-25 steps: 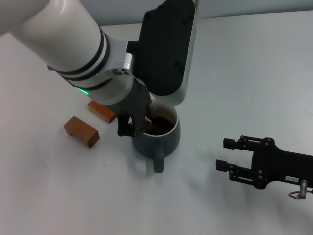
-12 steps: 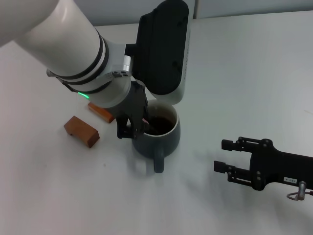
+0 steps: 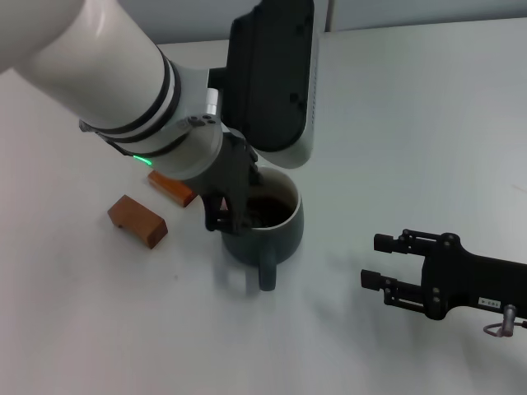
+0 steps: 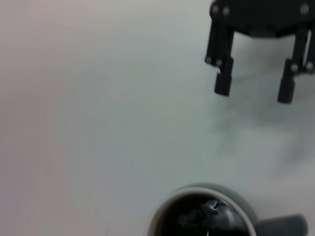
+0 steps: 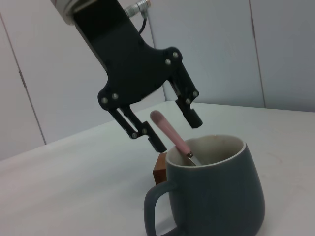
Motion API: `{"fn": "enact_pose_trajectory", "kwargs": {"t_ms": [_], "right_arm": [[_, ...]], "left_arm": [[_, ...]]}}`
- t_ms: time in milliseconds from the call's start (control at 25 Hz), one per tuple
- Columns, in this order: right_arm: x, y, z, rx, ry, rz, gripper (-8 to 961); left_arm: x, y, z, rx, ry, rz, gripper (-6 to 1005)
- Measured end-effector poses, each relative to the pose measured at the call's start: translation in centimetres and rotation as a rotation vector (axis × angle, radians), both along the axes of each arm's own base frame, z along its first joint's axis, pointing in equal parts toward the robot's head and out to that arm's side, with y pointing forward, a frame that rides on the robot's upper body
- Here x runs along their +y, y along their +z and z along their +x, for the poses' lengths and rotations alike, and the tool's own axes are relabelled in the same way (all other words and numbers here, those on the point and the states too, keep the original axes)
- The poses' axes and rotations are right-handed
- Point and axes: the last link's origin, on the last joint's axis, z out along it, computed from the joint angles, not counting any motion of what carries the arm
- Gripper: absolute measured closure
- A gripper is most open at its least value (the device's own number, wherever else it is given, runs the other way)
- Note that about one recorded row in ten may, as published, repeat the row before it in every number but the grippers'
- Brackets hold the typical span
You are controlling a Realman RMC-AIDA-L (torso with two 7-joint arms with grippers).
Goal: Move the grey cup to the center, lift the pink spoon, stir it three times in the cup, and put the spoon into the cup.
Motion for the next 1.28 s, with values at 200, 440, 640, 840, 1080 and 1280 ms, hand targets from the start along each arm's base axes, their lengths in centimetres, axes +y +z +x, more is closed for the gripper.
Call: {"fn": "enact_pose_trajectory", "kwargs": {"t_ms": [200, 440, 640, 840, 1080, 1280], "right_arm": [[0.0, 0.0, 0.0, -0.001, 0.0, 0.001, 331], [0.1, 0.1, 0.0, -0.004, 0.004, 0.004, 331], [0.3, 0.3, 0.0, -0.005, 0.006, 0.014, 331], [0.5, 0.4, -0.1, -0.011, 0.028, 0.044, 332], [0.6, 0.5, -0.1, -0.013, 0.046, 0.078, 332], [0.6, 0.6, 0.0, -0.022, 0.06, 0.088, 332]], "left_arm": [[-0.4, 2.0, 1.2, -0.204, 0.005, -0.005, 534], [-0.8, 8.8, 2.2, -0.778, 0.039, 0.0, 474], [-0.8, 13.8, -1.2, -1.225, 0.147, 0.0, 443], [-1.1, 14.9, -8.8, -1.518, 0.262, 0.043, 412], [-6.4, 10.9, -19.0, -1.64, 0.207, 0.167, 375], [-8.9, 7.9, -22.2, -1.492, 0.23, 0.263, 270]]}}
